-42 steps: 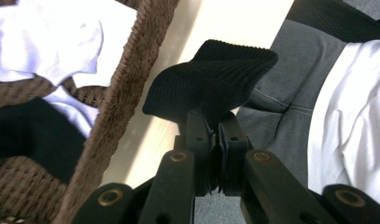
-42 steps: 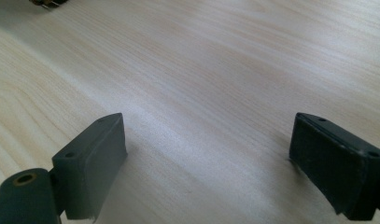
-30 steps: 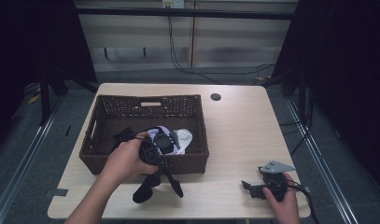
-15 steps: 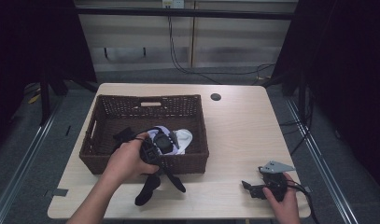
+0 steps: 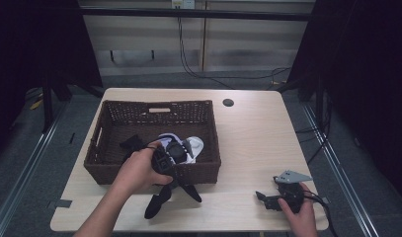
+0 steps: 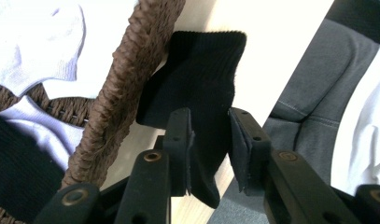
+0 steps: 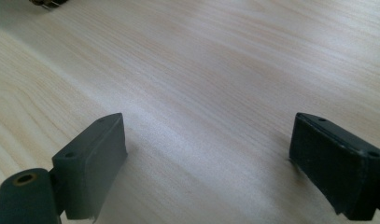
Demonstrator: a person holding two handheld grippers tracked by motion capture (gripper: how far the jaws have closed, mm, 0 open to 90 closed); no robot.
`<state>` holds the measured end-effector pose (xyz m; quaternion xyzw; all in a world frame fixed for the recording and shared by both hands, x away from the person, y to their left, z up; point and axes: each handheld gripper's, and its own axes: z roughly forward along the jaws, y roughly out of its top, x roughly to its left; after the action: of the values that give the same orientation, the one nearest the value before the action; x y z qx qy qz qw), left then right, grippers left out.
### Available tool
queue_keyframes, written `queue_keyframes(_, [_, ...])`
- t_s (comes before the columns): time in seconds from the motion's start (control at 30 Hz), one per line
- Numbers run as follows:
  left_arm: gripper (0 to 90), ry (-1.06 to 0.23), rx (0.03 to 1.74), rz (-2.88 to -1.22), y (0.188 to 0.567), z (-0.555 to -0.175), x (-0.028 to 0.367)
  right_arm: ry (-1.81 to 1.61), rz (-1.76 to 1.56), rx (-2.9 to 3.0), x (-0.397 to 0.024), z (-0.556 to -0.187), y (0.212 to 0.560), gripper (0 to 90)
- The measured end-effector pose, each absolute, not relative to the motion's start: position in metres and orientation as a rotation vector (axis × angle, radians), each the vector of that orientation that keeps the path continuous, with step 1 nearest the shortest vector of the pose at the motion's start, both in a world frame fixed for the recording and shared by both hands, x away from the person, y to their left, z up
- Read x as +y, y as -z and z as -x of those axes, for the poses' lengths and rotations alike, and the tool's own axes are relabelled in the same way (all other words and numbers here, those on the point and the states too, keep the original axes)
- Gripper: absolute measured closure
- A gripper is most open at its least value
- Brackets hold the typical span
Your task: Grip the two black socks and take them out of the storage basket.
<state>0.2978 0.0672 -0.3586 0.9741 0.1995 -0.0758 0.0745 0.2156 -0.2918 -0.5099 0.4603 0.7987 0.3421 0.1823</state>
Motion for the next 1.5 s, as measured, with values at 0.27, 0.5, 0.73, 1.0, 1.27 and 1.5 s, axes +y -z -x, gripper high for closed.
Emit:
queue_keyframes(0.27, [65.2,0.228,0.584,-2.904,0.355,-0.297,0.068,-0.965,-1.3,2.254,-0.292,-0.216,0.51,10.3])
queue_keyframes(0.5, [64.7,0.237,0.574,-2.907,0.355,-0.296,0.067,-0.965,-1.299,2.254,-0.292,-0.216,0.51,10.3])
queue_keyframes(0.73, [62.0,0.239,0.573,-2.889,0.346,-0.296,0.069,-0.965,-1.3,2.254,-0.292,-0.216,0.51,10.3])
queue_keyframes(1.0, [54.1,0.208,0.608,-2.861,0.321,-0.301,0.075,-0.967,-1.302,2.252,-0.292,-0.216,0.51,10.3])
queue_keyframes(1.27, [48.4,0.157,0.685,-2.846,0.306,-0.316,0.092,-0.968,-1.298,2.251,-0.292,-0.216,0.51,10.3])
queue_keyframes(1.5, [41.9,0.105,0.804,-2.786,0.305,-0.337,0.109,-0.968,-1.297,2.251,-0.292,-0.216,0.51,10.3])
